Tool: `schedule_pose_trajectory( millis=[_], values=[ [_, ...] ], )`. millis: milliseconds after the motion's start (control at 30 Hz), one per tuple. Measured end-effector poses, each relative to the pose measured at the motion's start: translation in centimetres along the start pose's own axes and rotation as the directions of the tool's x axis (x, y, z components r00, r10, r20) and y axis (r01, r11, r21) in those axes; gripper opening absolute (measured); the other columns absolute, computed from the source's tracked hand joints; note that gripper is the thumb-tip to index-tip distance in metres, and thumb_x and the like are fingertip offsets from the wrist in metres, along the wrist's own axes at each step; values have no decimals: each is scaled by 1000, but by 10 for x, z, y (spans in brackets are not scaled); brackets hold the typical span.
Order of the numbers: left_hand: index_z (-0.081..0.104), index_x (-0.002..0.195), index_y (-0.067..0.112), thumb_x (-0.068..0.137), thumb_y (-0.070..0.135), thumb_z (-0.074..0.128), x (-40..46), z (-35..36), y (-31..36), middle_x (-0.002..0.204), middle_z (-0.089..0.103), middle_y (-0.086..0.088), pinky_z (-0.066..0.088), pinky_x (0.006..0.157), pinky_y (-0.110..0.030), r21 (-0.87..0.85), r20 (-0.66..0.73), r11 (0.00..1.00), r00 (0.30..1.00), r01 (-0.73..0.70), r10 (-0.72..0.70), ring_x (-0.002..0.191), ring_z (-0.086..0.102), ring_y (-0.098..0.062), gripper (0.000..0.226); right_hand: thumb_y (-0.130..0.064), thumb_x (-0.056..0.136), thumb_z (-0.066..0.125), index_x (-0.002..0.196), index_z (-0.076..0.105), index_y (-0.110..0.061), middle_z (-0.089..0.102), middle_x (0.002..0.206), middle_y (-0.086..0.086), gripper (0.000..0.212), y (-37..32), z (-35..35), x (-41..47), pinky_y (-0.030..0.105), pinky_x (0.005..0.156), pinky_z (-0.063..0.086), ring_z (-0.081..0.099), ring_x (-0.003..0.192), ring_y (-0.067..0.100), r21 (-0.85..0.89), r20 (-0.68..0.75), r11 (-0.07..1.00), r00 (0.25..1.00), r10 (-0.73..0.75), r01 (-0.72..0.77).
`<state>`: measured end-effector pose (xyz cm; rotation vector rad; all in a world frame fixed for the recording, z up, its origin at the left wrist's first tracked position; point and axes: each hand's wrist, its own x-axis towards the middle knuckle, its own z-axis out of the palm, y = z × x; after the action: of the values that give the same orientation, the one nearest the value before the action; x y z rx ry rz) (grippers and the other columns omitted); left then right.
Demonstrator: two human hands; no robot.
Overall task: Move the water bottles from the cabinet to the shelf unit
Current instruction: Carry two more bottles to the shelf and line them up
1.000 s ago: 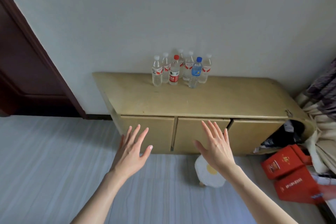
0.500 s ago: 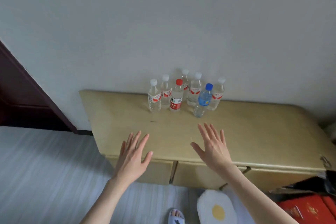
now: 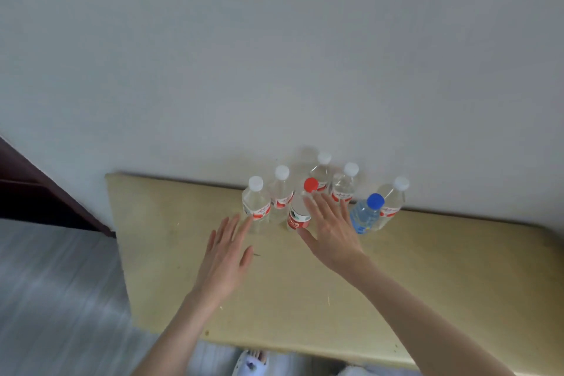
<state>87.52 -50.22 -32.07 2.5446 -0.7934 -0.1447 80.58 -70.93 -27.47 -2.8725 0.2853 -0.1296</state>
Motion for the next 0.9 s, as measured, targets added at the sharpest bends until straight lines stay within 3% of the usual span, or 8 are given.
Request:
schedule_pose_trajectory(
  millis=[67,133,367,467,533,667,767,900],
  values=[
    [19,137,25,86,17,52,32,-1,-4,145,35,-14,30,107,-53,-22,12,999,999,-38,38,135,29,-36,61,-36,93,40,144,21,-15,20,154,8,58,-3,5,28,43,116,-4,8,144,24,-26,35,1000,999,2,-1],
    [14,136,28,86,22,40,62,-4,-7,145,35,-13,32,106,-50,-29,7,996,997,-80,80,135,29,-35,56,-32,95,39,145,14,-16,13,155,4,58,-4,7,57,43,116,-6,4,144,21,-80,96,996,995,34,-26],
    [22,142,17,90,22,52,117,2,-19,149,26,-7,26,112,-41,-183,73,977,990,-107,122,140,20,-25,60,-25,93,46,145,12,-16,24,151,3,63,-12,20,131,41,116,1,15,141,21,-115,154,988,981,119,-102],
    [36,133,17,88,21,56,122,0,-20,139,40,-5,36,98,-32,-313,91,947,991,-69,102,127,38,-22,49,-16,91,50,141,21,-10,37,141,8,59,-19,27,141,39,106,31,34,131,26,-49,229,991,964,133,-125],
    [44,122,17,86,17,57,122,-2,-25,126,48,-4,37,87,-27,-356,70,932,993,-68,99,114,47,-23,39,-10,88,51,134,31,-7,43,130,12,50,-24,29,145,42,94,41,42,121,30,-37,250,991,959,132,-127],
    [46,112,16,86,12,55,120,-4,-39,107,48,4,30,78,-17,-393,41,916,994,-75,99,100,50,-23,29,-8,88,50,129,37,-5,42,126,14,42,-32,32,146,42,95,39,42,118,30,1,273,990,953,135,-141],
    [49,113,10,84,3,55,118,-7,-46,108,51,0,29,78,-14,-418,69,908,996,-20,54,103,51,-25,30,-9,87,52,123,42,-3,39,124,15,37,-43,36,138,39,93,38,42,117,30,63,270,980,948,166,-189],
    [50,114,10,85,6,56,119,-13,-53,113,57,-9,32,79,-21,-428,92,903,996,34,7,103,53,-29,30,-12,87,54,119,42,1,38,125,17,37,-53,38,126,35,91,34,44,114,31,136,256,958,943,210,-251]
  ],
)
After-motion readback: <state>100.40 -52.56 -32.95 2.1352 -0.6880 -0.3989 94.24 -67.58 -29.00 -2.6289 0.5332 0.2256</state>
